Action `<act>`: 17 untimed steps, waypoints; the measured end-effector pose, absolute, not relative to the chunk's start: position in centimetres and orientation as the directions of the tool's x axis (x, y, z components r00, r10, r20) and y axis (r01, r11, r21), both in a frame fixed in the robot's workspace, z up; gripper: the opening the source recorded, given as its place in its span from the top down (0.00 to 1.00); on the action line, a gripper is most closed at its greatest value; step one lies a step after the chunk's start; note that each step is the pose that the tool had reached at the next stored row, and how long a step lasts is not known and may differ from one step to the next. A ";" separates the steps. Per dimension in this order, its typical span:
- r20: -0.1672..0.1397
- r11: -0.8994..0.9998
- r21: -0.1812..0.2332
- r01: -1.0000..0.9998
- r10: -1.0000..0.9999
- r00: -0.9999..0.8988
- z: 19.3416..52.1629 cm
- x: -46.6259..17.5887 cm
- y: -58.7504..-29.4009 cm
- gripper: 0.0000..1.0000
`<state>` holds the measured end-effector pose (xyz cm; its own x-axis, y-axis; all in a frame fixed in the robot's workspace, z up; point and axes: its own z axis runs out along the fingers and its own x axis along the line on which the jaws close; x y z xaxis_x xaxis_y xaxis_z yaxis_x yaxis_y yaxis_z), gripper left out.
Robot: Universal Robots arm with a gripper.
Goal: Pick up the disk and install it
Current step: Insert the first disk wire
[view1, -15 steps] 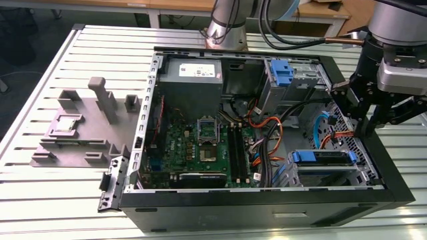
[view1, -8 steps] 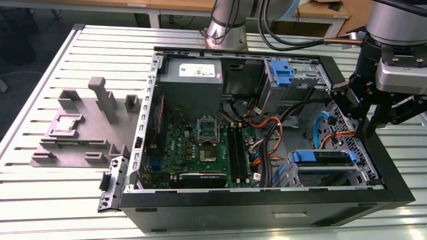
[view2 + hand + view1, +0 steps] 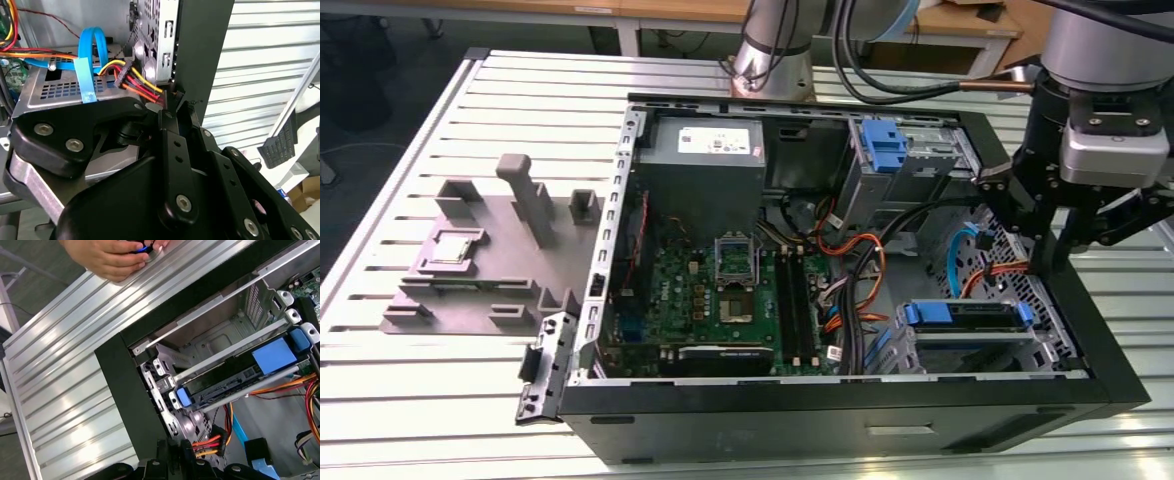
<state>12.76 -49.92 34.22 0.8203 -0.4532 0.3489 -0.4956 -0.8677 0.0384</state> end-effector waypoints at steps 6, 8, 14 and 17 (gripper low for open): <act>0.362 -0.868 0.037 -0.494 -0.449 0.817 34.2 12.7 -49.6 0.75; 0.368 -0.869 0.049 -0.493 -0.443 0.817 34.2 12.7 -49.5 0.75; 0.384 -0.870 0.080 -0.486 -0.423 0.821 34.2 12.6 -49.5 0.75; 0.387 -0.870 0.080 -0.486 -0.422 0.820 34.2 12.5 -49.5 0.75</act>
<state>12.45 -49.54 34.18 0.8199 -0.4223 0.3867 -0.4859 -0.8704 0.0797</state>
